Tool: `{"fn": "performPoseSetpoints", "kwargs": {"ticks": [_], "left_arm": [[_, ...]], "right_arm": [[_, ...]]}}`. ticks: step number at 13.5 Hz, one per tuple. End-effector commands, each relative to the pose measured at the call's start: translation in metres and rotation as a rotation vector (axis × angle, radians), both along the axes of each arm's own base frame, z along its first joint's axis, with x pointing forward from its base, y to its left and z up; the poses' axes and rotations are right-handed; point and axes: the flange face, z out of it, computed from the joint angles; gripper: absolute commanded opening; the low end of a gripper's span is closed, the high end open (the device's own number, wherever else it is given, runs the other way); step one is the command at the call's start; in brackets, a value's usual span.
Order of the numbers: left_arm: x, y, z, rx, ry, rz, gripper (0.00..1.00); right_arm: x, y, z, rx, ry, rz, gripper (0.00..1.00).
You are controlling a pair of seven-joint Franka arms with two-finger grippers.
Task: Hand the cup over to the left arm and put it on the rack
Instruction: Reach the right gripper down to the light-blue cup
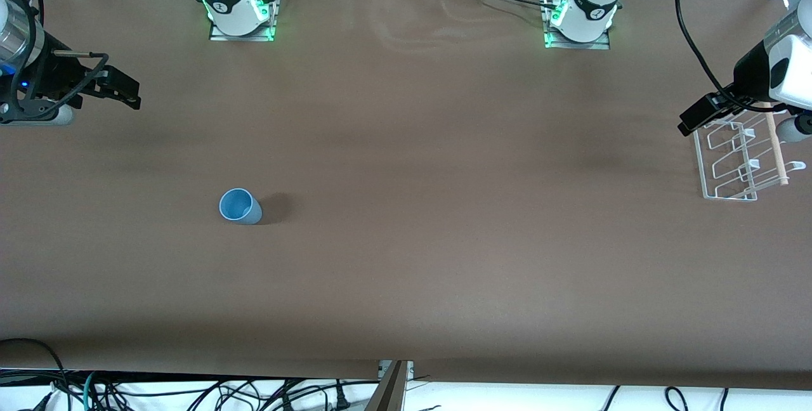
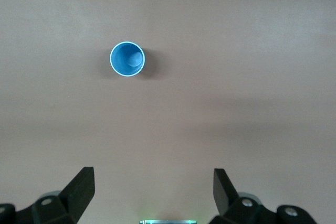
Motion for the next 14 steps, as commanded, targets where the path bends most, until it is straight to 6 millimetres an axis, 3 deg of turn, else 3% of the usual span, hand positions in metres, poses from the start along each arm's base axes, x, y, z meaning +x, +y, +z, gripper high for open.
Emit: {"fn": "performPoseSetpoints", "kwargs": {"ticks": [1,4,6,8,10,12,13,14], "left_arm": [[0.004,0.001,0.006,0.030,0.001,0.007,1.00],[0.004,0.001,0.005,0.030,0.004,0.009,1.00],[0.011,-0.007,-0.009,0.034,0.030,-0.011,1.00],[0.009,0.001,-0.008,0.035,0.046,-0.041,1.00],[0.008,0.003,-0.008,0.031,0.056,-0.202,1.00],[0.007,0.008,-0.005,0.028,0.060,-0.295,1.00],[0.006,0.009,-0.006,0.028,0.072,-0.320,1.00],[0.006,0.009,-0.006,0.029,0.076,-0.361,1.00]], "right_arm": [[-0.001,-0.001,0.004,-0.017,0.004,-0.009,1.00],[-0.001,0.000,0.004,-0.015,0.002,-0.008,1.00],[0.000,0.001,0.004,-0.016,-0.007,-0.007,1.00],[0.011,0.006,-0.018,-0.082,0.023,0.009,1.00],[0.020,0.006,-0.030,-0.090,0.020,0.019,1.00],[0.036,0.009,-0.058,-0.094,0.039,0.025,1.00],[0.049,0.009,-0.089,-0.089,0.074,0.025,1.00],[0.057,0.006,-0.105,-0.076,0.082,0.019,1.00]]}}
